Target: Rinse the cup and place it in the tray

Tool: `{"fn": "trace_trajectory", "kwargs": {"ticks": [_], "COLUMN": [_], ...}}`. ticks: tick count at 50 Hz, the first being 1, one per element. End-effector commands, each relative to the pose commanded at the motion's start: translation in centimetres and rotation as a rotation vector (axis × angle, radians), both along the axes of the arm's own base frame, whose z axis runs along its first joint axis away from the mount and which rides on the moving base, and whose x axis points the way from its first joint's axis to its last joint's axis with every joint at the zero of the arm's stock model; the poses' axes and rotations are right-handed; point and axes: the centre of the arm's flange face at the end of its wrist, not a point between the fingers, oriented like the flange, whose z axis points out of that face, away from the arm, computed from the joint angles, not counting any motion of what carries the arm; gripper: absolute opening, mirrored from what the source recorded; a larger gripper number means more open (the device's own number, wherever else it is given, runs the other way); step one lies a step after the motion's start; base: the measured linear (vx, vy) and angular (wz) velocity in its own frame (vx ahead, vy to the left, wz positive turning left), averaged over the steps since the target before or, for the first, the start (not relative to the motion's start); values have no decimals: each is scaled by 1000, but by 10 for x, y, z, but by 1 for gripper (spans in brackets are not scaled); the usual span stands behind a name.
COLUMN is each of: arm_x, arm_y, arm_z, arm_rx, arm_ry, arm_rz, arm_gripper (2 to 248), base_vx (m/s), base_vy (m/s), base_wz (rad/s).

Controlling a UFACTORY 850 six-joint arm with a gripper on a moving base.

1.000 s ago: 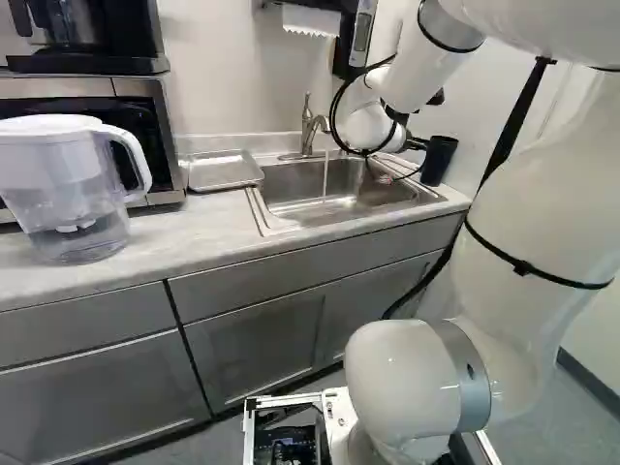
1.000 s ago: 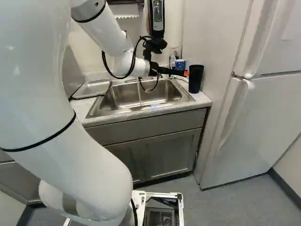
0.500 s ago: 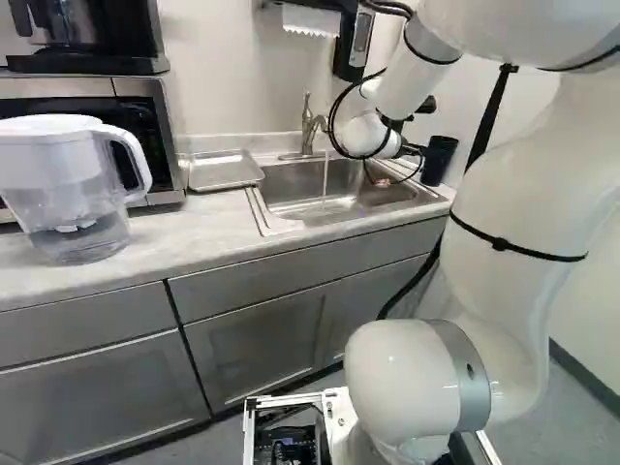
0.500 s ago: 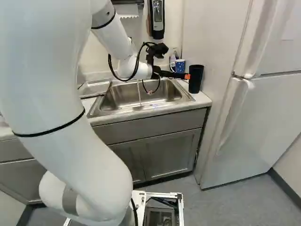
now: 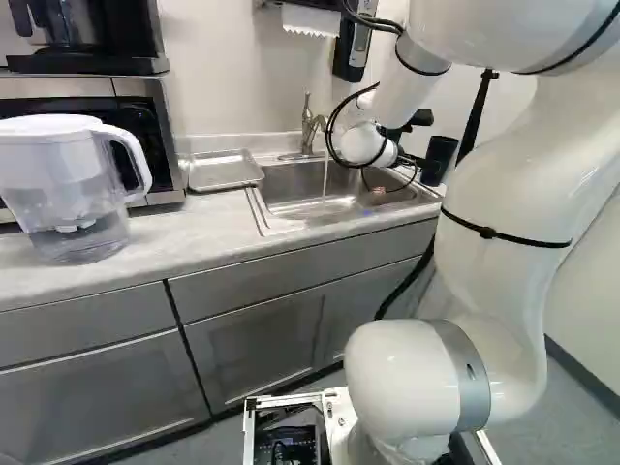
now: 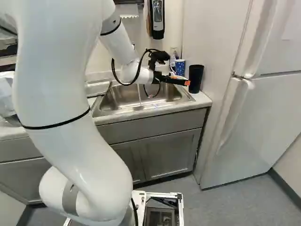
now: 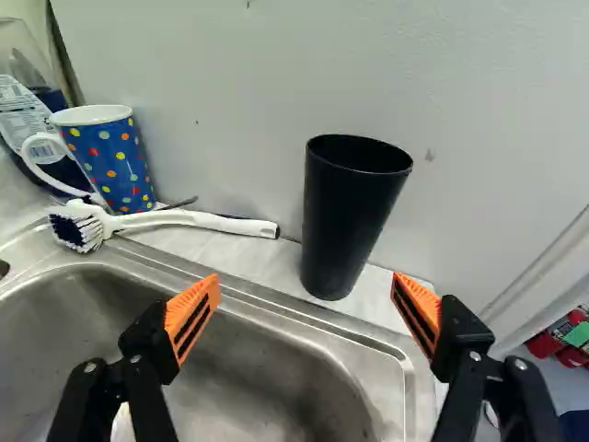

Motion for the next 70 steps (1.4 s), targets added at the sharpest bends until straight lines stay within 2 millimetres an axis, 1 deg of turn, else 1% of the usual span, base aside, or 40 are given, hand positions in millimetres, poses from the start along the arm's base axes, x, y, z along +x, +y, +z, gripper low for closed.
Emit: {"fn": "trace_trajectory", "kwargs": {"ticks": [4, 25, 56, 70], "arm_x": [0, 1, 17, 20], "arm_y": [-1, -2, -16, -24], "arm_z": [-4, -4, -3, -4], "arm_rx": [-8, -6, 114, 112], "arm_ry": [7, 2, -264, -267], "arm_rz": [-9, -12, -126, -140], "arm_gripper": [247, 247, 247, 247], "base_vx": [0, 0, 0, 0], "base_vy": [0, 0, 0, 0], "base_wz": [0, 0, 0, 0]}}
